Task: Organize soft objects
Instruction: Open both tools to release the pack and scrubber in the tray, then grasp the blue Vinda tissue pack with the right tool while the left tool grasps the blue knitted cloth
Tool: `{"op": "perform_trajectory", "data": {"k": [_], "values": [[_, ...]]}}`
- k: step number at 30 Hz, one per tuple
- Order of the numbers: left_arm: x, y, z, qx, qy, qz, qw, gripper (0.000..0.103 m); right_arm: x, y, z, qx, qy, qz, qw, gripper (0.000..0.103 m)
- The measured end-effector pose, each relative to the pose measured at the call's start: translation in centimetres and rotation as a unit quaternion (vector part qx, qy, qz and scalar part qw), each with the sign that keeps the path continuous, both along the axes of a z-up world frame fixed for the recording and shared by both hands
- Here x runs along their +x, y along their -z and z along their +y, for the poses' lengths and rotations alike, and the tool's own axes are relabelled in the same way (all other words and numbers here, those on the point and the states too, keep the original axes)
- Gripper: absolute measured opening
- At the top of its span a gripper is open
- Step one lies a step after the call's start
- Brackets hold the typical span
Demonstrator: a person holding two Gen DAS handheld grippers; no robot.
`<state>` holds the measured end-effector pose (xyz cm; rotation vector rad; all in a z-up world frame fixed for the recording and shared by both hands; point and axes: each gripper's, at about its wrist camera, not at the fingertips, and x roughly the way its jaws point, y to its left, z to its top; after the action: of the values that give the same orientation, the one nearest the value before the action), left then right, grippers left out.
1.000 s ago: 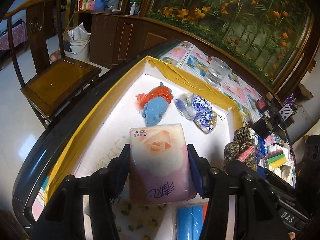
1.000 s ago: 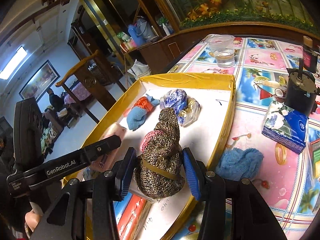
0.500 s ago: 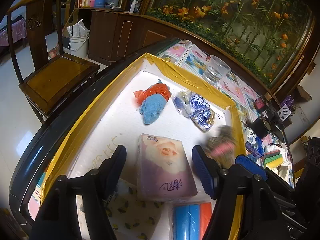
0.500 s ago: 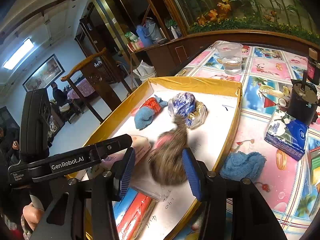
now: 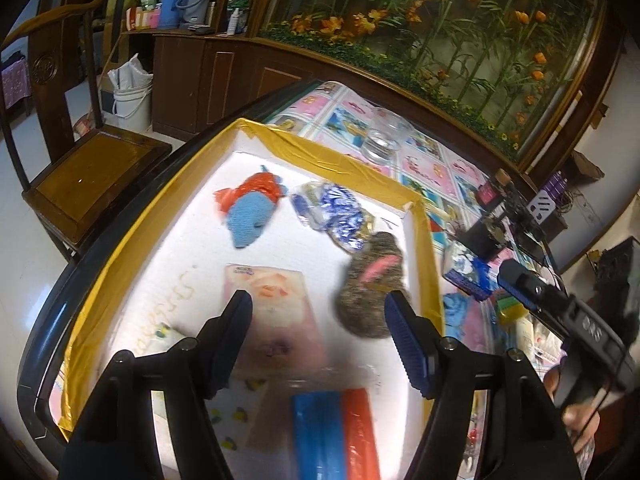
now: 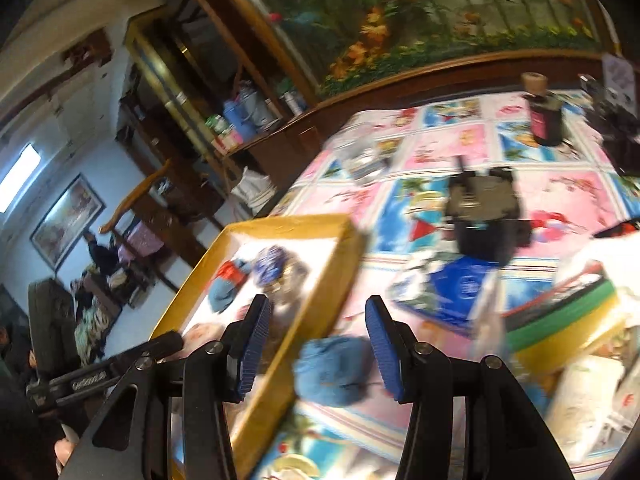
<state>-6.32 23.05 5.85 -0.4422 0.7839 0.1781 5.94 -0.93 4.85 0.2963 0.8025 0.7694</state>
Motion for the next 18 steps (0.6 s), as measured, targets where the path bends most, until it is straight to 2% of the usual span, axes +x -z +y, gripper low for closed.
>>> {"op": "perform_trajectory", "data": {"k": [4,7,10,14,18], "values": [[0.5,-0.5,-2.1,0.006,0.026,-0.004,0.9996,0.069,1.8,0.5,-3.3,0.003,0.04,0.023,0.999,0.054],[0.9,-0.5,-3.7,0.011,0.046,-0.005,0.9988,0.07,2.7,0.9,-4.4,-0.016,0.063,0.027,0.998,0.057],[1.1,-0.1,-5.2,0.014,0.064,-0.003,0.9978,0.071,3.8,1.4,-4.6,-0.038,0.082,0.026,0.996,0.061],[1.6,0.4,-6.6,0.014,0.084,0.005,0.9963,0.071,5.8,2.6,-3.7,-0.065,0.07,0.041,0.995,0.061],[1.5,0.3,-7.5,0.023,0.096,0.005,0.9951,0.071,6.8,2.8,-2.5,-0.102,0.071,0.026,0.992,0.062]]}}
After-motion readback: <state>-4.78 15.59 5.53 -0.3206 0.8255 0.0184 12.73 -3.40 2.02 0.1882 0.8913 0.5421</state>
